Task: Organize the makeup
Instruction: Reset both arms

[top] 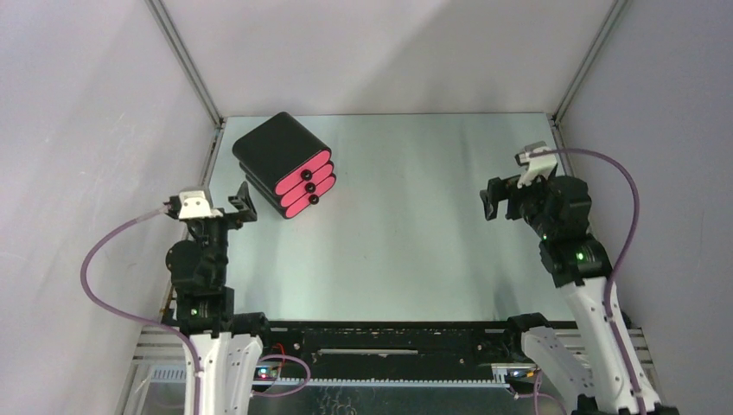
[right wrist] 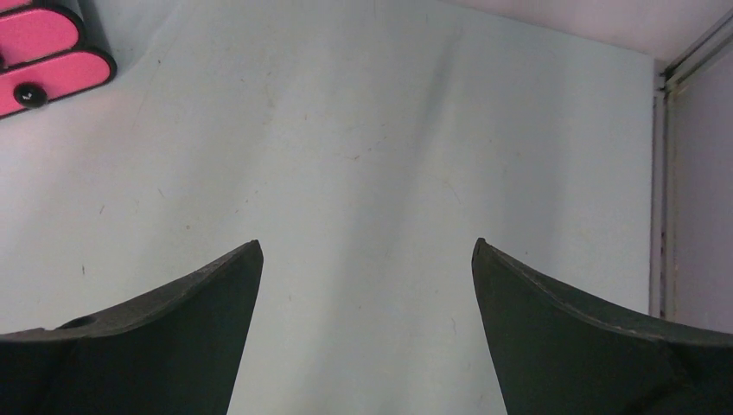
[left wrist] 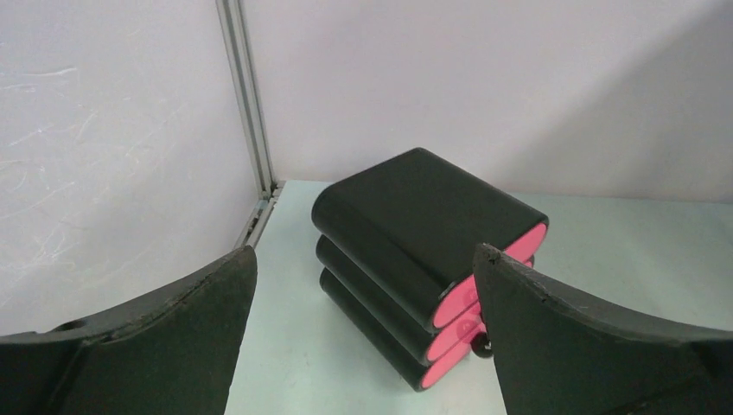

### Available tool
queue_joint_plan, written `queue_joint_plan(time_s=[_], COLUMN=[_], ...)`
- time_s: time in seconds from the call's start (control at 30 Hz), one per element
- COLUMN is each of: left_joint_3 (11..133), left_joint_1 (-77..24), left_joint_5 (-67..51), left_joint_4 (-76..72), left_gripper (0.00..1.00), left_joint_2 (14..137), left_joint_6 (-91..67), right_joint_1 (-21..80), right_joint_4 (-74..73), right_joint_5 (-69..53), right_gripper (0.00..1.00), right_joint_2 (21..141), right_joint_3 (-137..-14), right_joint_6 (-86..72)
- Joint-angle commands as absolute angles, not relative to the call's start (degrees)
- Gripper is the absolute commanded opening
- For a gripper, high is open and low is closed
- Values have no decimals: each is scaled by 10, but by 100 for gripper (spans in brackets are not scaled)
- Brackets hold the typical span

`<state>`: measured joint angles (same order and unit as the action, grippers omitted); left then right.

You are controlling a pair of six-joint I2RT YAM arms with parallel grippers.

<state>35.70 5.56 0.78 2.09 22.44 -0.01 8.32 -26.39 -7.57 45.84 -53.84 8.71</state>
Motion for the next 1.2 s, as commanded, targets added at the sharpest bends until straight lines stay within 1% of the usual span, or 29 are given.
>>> queue_joint_plan(time_s=[0.0, 0.1, 0.23, 0.47, 0.87, 1.17], left_joint_3=[330, 321, 318, 306, 293, 292], left_joint_1=[60, 60, 60, 60, 60, 59], left_joint_5=[-48, -81, -81, -82, -81, -81], left_joint_4=[45, 44, 41, 42, 41, 40], left_gripper=[100, 100, 100, 100, 100, 100], left_joint_2=[181, 161, 154, 165, 114, 120], left_joint_6=[-1, 13, 24, 35, 39, 41], right_joint_1=[78, 72, 52, 50, 48, 48], right_joint_4=[-263, -260, -256, -260, -263, -265], right_joint_5=[-61, -62, -74, -75, -70, -84], right_gripper=[100, 100, 100, 100, 100, 100], right_joint_2=[377, 334, 308, 308, 292, 292], right_joint_3=[-502, -474, -462, -462, -462, -462], right_joint_6=[101, 113, 112, 113, 117, 117])
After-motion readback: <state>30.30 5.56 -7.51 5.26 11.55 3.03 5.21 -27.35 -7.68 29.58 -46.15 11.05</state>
